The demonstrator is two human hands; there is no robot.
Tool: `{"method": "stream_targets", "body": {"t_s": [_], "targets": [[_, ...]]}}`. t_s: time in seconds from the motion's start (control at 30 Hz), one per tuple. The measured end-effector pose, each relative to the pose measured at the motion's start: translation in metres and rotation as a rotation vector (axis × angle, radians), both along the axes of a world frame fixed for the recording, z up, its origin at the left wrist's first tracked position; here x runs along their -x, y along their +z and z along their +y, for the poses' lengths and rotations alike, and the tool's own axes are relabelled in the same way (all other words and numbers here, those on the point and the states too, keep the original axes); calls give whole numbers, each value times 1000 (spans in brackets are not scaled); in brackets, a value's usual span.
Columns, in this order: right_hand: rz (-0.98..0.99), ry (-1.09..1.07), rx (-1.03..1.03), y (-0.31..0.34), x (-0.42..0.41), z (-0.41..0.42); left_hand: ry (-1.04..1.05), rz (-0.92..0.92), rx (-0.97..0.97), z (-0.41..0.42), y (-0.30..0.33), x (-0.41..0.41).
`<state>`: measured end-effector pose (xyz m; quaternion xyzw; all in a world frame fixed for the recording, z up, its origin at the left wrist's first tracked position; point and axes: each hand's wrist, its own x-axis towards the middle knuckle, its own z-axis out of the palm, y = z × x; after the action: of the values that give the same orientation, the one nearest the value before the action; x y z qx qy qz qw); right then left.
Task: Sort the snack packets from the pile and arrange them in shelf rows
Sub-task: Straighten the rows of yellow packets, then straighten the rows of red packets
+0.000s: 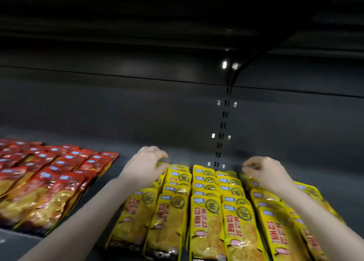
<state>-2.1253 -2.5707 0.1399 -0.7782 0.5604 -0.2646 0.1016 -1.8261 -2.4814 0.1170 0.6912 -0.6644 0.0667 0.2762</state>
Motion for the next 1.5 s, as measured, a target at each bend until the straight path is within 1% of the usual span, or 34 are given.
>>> {"method": "stream_targets", "body": {"t_s": [0.23, 0.43, 0.5, 0.6, 0.73, 0.87, 1.0, 1.17, 1.3, 1.4, 1.5], "targets": [[81, 60, 19, 4, -124, 46, 13, -88, 39, 62, 8, -127], [44, 65, 22, 0, -245, 93, -22, -161, -15, 110, 14, -258], [48, 88, 9, -3, -279, 105, -13, -148, -20, 120, 14, -289], [56, 116, -35, -10, -312, 119, -15, -132, -56, 125, 13, -314], [78, 124, -58, -14, -337, 129, -57, -112, -81, 124, 6, -329], [56, 151, -119, -24, -352, 134, -113, -108, -81, 122, -2, -327], [-55, 177, -143, -33, -359, 135, -221, -88, -73, 118, -10, -318], [-129, 121, -118, -42, -359, 140, -411, -152, -118, 111, -14, -301], [-94, 103, -91, -42, -360, 139, -451, -178, -181, 108, -17, -298], [-68, 108, -17, -36, -364, 139, -482, -144, -189, 111, -19, -306], [-56, 167, 47, -28, -372, 143, -497, -117, -176, 108, -16, -312]]}}
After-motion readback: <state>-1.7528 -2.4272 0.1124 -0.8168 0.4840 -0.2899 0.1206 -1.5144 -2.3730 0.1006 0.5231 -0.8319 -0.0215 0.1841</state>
